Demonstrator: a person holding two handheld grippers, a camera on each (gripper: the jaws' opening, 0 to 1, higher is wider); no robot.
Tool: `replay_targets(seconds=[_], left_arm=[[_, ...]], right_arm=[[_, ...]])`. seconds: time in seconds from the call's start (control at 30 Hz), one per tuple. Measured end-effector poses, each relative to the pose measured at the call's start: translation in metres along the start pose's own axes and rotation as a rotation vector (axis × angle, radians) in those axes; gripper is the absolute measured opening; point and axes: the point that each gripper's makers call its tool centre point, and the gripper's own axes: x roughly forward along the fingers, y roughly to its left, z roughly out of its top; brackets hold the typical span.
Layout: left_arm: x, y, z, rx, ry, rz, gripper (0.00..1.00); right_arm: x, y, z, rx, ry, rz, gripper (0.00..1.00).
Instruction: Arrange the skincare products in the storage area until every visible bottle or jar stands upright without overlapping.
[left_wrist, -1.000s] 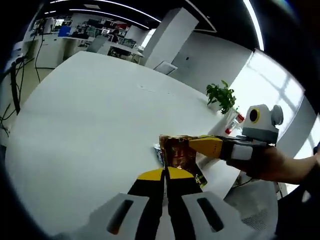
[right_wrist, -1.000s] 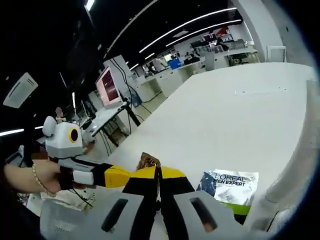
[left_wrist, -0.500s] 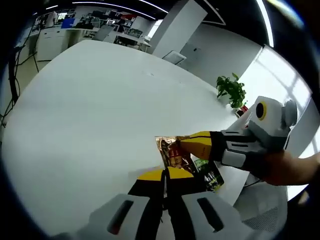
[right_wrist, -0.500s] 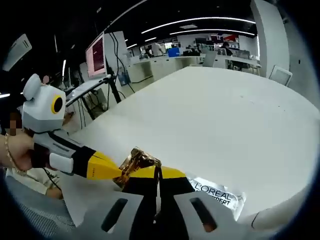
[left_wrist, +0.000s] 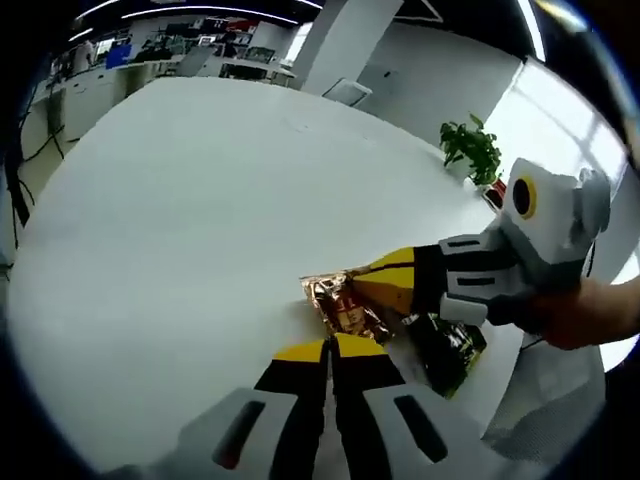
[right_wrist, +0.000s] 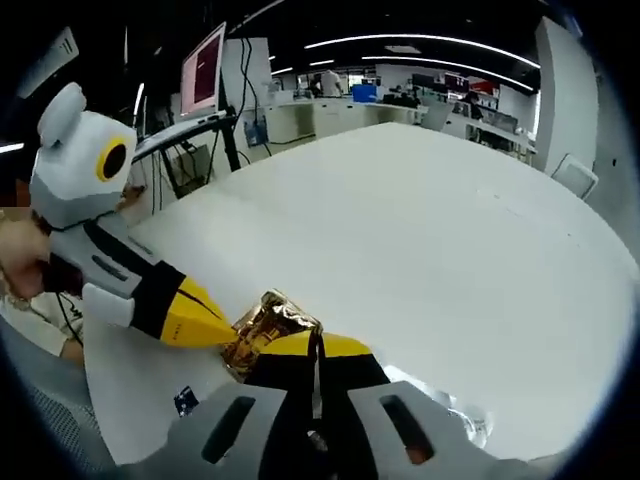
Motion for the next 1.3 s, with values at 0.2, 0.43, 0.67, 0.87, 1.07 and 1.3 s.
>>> replay_targets(seconds=[0.2,0.43,0.67,0.87,1.07,1.3], left_arm=[[0.001,-0.012,0.009,0.237,-0.005,0.014,0.01],[0.019,-0.027,0.018,0.462,0.001,-0.004,0.19],[0.034,-0.017,0.01,0.544,0.059,0.04,0.19],[0.031,-0.025,0.012,0.522,0.034,0.006,0.18],[0.033,-0.021,0.012,0.527,0.035,0.002,0.18],[0.032,-0.017,0.014,0.523,0.04,0.019,0.23]], right_arm=[[0.003,-0.003,-0.004,0.007,0.017,-0.001,0.01],[0.006,-0.005,-0.006,0.031,0.015,-0.024,0.01],[0.008,-0.004,-0.006,0.018,0.015,-0.012,0.01],[0.003,-0.007,-0.006,-0.002,0.014,-0.022,0.08],[-0.015,-0.013,0.015,-0.042,-0.051,-0.055,0.14],[-0.038,-0.016,0.0,-0.075,-0.032,-0.071,0.2]])
